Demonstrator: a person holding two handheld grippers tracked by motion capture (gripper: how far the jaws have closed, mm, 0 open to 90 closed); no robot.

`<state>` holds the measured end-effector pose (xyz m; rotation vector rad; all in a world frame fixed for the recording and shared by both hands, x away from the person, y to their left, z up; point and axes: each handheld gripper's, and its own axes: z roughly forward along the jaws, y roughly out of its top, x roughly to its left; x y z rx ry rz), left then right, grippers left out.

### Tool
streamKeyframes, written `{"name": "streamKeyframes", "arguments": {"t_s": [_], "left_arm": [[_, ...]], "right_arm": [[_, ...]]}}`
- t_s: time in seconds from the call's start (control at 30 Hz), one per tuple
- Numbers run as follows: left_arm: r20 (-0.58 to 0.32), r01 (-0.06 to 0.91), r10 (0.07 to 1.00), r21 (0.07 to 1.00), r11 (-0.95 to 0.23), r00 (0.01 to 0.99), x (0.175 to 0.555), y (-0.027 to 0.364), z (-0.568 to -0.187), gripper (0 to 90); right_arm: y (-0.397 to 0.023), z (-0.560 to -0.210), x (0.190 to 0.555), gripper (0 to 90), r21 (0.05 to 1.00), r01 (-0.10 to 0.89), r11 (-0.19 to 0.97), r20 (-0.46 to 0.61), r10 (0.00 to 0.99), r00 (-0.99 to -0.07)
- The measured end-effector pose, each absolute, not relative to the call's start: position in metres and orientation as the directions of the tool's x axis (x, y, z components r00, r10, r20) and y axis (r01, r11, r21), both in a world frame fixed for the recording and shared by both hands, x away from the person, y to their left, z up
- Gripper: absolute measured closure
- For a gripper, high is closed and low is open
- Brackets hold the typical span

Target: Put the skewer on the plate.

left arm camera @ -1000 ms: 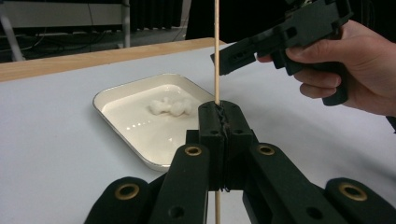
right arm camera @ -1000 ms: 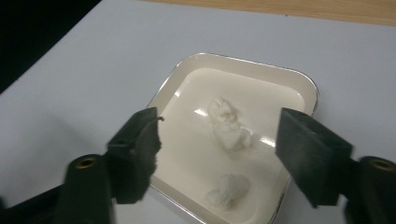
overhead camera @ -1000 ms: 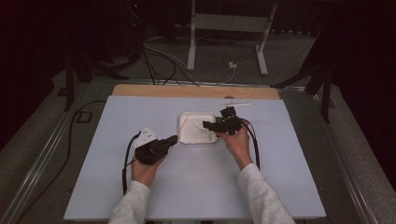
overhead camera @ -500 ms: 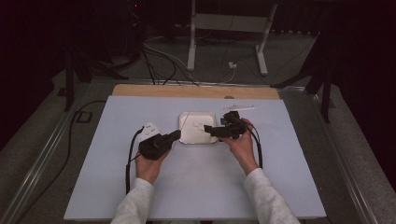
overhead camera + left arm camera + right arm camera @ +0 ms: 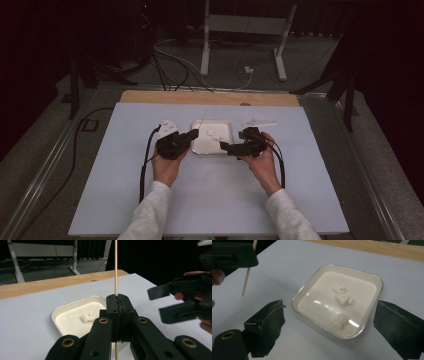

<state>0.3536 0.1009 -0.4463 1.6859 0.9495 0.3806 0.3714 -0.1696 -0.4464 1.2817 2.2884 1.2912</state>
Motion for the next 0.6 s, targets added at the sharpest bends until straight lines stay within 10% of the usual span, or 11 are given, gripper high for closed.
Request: {"name": "streamKeyframes", "arguments": {"t_s": [0.6], "left_arm": [[-0.247, 0.452, 0.785, 0.891, -0.046, 0.567, 0.379, 0.087, -0.458, 90.0]], "right_arm": [[-0.196, -0.451, 0.347, 8.2, 0.798, 0.56, 0.223, 0.19, 0.789, -0.584]]}}
